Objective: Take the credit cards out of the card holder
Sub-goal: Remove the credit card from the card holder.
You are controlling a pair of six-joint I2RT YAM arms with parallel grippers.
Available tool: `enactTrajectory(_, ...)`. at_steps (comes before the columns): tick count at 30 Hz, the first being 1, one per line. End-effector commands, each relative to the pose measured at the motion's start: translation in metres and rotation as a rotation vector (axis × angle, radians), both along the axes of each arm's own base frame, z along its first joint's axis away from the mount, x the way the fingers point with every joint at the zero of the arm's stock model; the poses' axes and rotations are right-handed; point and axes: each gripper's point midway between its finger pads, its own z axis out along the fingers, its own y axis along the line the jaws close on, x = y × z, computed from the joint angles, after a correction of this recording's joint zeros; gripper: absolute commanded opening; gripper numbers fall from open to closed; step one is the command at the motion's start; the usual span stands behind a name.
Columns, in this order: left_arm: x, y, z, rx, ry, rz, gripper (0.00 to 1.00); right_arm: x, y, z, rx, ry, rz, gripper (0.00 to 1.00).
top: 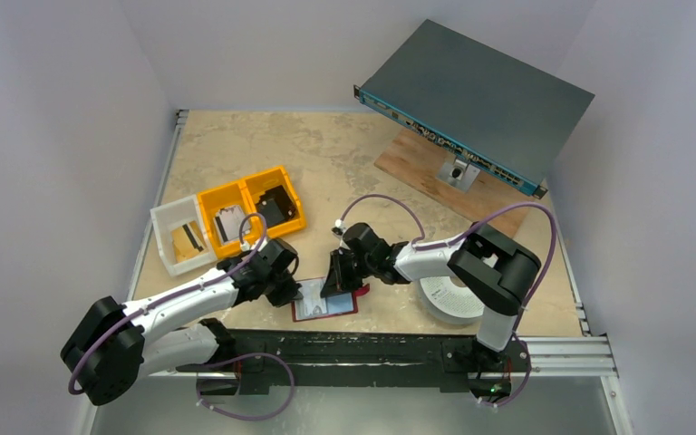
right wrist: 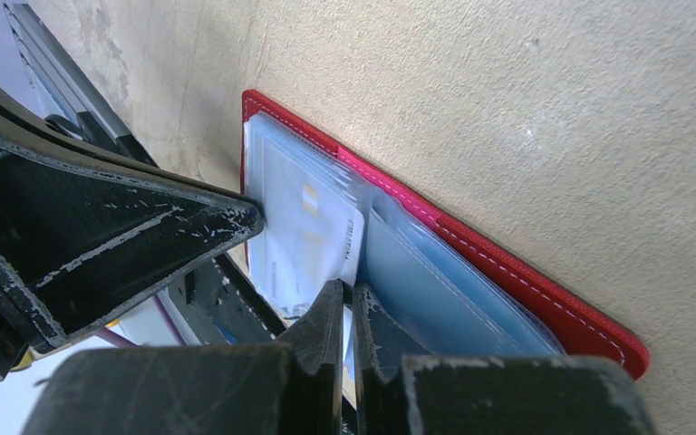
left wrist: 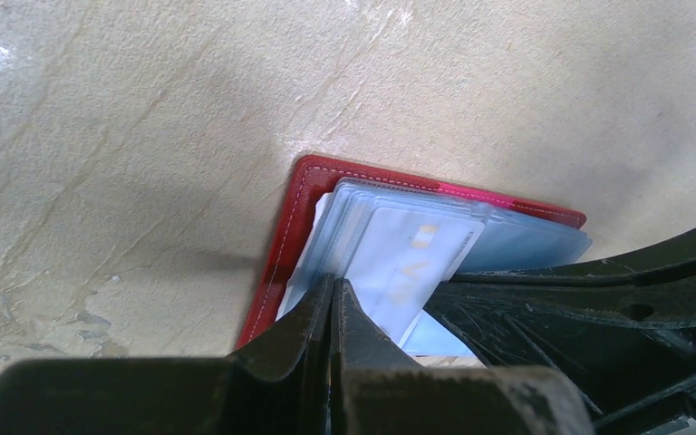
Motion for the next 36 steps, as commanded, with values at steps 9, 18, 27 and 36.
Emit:
enactTrajectory(9, -0.027, 0.047, -0.029, 0.204, 0.109, 0.050, 0.00, 0.010, -0.034, -0.019, -0.117, -0.024, -0.057, 0.00)
enactTrajectory(18, -0.028, 0.049, -0.029, 0.212, 0.110, 0.055, 0.00, 0.015, -0.036, -0.012, -0.107, -0.031, -0.061, 0.00)
enactTrajectory(27, -0.028, 0.049, -0.029, 0.212, 0.112, 0.054, 0.00, 0.014, -0.038, -0.008, -0.032, -0.020, -0.046, 0.07)
enactTrajectory(36, -0.027, 0.046, -0.027, 0.202, 0.108, 0.054, 0.00, 0.005, -0.030, -0.019, 0.034, 0.033, -0.019, 0.27)
